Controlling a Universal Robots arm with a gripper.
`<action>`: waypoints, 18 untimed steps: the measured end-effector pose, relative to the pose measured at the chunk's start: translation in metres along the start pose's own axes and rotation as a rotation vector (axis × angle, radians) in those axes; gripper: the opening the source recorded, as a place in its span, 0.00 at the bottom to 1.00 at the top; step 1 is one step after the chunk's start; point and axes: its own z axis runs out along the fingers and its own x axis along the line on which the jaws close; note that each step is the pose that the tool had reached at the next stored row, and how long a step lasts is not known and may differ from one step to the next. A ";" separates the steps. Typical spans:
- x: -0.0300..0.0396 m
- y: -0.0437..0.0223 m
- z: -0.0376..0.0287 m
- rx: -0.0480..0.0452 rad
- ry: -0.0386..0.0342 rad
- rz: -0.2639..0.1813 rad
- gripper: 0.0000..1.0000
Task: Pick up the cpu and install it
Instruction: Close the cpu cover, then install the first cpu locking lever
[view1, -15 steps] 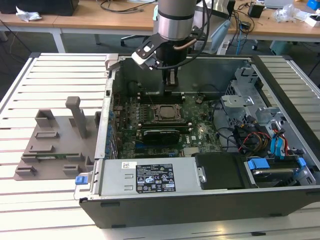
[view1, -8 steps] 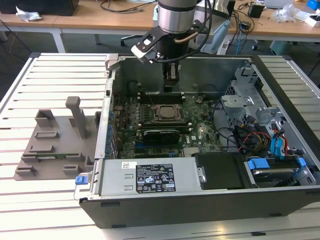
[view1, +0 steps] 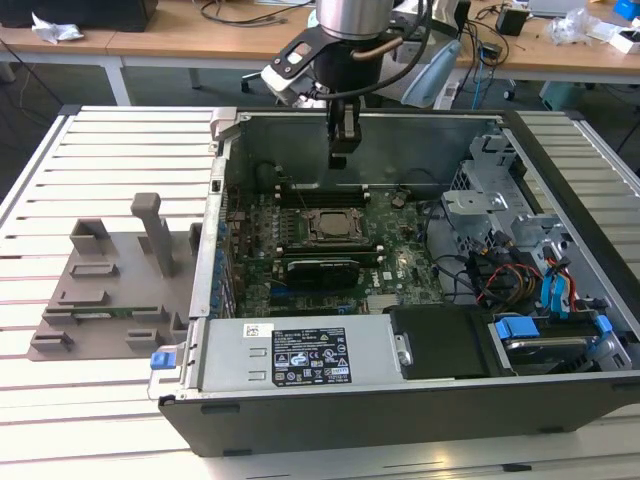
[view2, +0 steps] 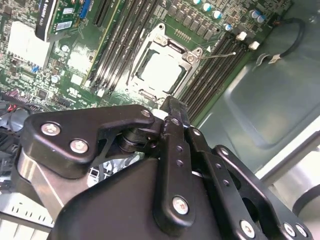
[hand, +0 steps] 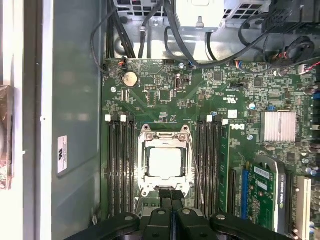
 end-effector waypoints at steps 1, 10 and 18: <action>0.0000 0.0000 -0.0008 -0.0002 0.0003 0.000 0.11; 0.0000 0.0000 -0.0024 -0.0001 0.0000 0.000 0.11; 0.0000 0.0000 -0.0034 0.0000 0.0000 -0.004 0.11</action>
